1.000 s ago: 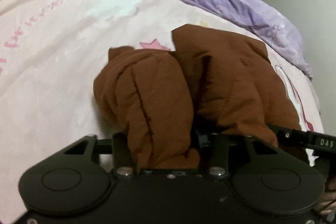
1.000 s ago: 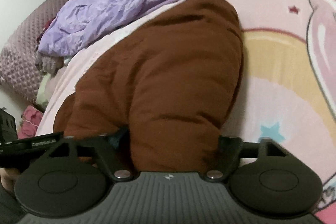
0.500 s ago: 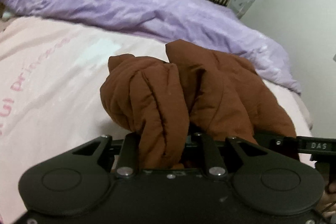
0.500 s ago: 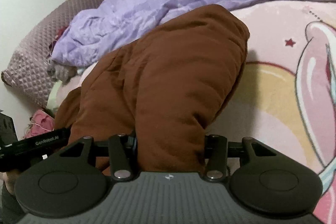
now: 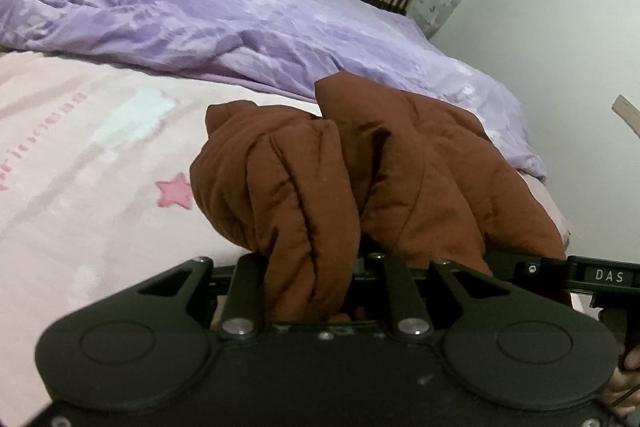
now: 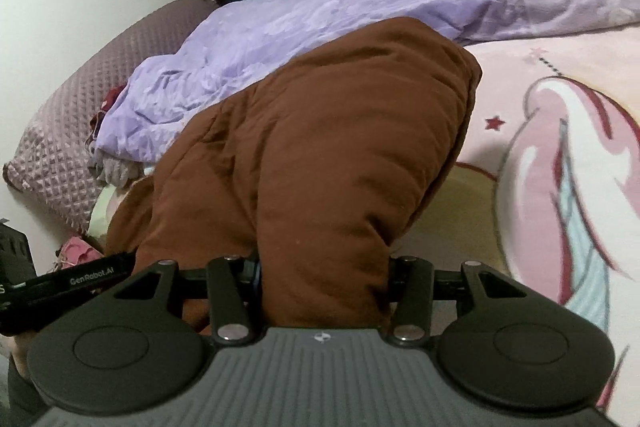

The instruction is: Fold large clothes

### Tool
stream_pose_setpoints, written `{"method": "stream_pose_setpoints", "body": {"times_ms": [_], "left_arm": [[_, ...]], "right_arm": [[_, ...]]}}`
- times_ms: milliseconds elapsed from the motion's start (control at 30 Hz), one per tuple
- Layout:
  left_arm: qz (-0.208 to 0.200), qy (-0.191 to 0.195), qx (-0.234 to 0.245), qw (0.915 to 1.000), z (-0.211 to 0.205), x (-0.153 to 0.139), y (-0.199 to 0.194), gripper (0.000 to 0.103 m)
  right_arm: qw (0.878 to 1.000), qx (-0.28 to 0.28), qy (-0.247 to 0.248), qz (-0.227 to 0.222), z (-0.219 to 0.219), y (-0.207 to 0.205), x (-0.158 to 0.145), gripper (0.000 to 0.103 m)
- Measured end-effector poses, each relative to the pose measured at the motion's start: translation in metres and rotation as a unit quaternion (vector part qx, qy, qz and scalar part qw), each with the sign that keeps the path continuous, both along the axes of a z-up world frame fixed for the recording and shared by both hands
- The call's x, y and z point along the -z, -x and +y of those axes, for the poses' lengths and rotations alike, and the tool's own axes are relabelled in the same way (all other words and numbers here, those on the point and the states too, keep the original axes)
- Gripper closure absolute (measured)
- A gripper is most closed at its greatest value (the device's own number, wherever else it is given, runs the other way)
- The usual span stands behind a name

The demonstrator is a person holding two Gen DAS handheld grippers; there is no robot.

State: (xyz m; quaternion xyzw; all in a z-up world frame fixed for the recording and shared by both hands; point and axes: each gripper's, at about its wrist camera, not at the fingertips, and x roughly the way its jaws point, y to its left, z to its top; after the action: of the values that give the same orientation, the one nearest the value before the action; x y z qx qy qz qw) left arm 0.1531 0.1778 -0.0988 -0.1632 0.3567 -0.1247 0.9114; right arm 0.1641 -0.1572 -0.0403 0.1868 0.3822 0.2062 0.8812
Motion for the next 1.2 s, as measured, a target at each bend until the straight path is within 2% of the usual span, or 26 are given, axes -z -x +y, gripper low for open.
{"method": "stream_pose_setpoints", "body": {"times_ms": [233, 567, 800, 967, 1067, 1133, 1200], "left_arm": [[0.006, -0.004, 0.046, 0.9989, -0.048, 0.001, -0.013, 0.085], [0.027, 0.008, 0.109, 0.9937, -0.146, 0.017, -0.046, 0.084], [0.046, 0.011, 0.147, 0.9879, -0.203, 0.032, -0.076, 0.084], [0.057, -0.007, 0.172, 0.9835, -0.238, 0.045, -0.096, 0.082], [0.071, -0.019, 0.180, 0.9810, -0.248, 0.059, -0.106, 0.081], [0.082, -0.027, 0.186, 0.9787, -0.253, 0.071, -0.111, 0.078], [0.092, -0.015, 0.188, 0.9777, -0.248, 0.085, -0.118, 0.071]], "right_arm": [[0.999, 0.033, 0.004, 0.005, -0.048, 0.007, -0.003, 0.047], [0.996, 0.094, 0.006, 0.007, -0.148, 0.019, 0.009, 0.047], [0.991, 0.129, -0.013, 0.018, -0.207, 0.017, 0.029, 0.047], [0.988, 0.147, -0.029, 0.027, -0.242, 0.010, 0.047, 0.046], [0.987, 0.149, -0.045, 0.040, -0.255, 0.002, 0.064, 0.044], [0.987, 0.148, -0.052, 0.045, -0.264, 0.001, 0.077, 0.038], [0.987, 0.145, -0.059, 0.043, -0.266, -0.001, 0.086, 0.030]]}}
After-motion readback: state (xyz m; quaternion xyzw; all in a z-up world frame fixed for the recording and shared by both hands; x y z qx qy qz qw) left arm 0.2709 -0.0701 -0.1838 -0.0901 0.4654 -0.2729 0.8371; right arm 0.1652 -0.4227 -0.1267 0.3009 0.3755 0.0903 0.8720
